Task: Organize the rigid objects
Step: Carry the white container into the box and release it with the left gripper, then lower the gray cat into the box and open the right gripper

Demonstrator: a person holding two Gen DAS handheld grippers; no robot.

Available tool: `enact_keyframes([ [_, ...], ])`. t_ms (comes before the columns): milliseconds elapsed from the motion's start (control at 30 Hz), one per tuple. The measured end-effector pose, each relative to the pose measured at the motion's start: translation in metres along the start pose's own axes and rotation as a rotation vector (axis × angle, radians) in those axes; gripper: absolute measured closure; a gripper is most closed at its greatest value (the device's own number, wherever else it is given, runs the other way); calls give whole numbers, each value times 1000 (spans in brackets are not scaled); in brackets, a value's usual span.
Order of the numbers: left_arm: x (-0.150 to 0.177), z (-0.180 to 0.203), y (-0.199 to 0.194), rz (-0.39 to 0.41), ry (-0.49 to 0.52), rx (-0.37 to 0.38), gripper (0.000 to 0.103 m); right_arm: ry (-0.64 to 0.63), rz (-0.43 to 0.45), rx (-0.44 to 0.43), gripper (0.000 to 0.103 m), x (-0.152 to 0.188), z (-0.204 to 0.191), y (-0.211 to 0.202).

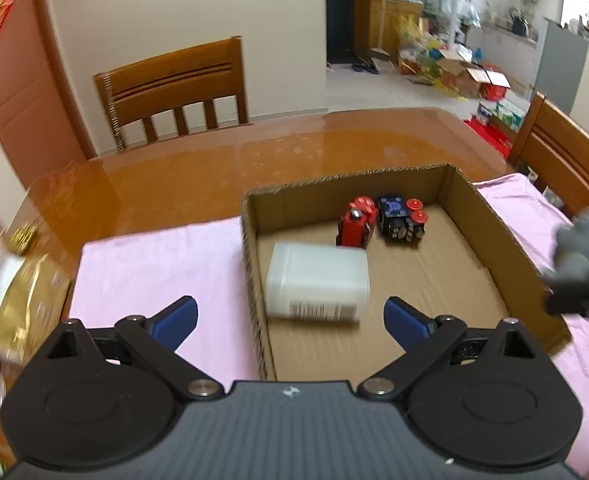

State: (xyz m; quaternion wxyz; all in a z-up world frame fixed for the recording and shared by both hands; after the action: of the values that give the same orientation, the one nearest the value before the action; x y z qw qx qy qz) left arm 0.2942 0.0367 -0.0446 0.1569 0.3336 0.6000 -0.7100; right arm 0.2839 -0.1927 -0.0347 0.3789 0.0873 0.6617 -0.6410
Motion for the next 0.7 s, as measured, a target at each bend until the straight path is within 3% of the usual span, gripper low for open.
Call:
enact_keyframes([
  [233, 42, -6, -40, 24, -115, -20, 1, -11, -20, -20, 26, -18, -7, 19],
  [567, 81, -11, -58, 6, -192, -85, 1, -19, -52, -3, 25, -54, -14, 68],
  [600, 83, -13, -59, 3, -199, -95, 1, -20, -47, 1, 19, -58, -14, 71],
  [633, 85, -15, -62, 5, -206, -104, 1, -28, -41, 14, 4, -60, -14, 74],
  [700, 89, -17, -65, 13, -215, -113, 1, -35, -24, 47, 0, -63, -16, 74],
])
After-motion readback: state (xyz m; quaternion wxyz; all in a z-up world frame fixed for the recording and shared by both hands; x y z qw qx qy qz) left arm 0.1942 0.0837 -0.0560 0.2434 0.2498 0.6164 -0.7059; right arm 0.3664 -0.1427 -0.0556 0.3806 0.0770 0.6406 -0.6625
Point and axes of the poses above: each gripper's, at about its wrist camera, not at the fingertips, and y roughly the way its jaws point, z to its right, x to its underside, the point moved 2 cm from there along y, roughly the way its jaws point, and after that the axes turned 8 degrees about x, right-handed, at the moved point
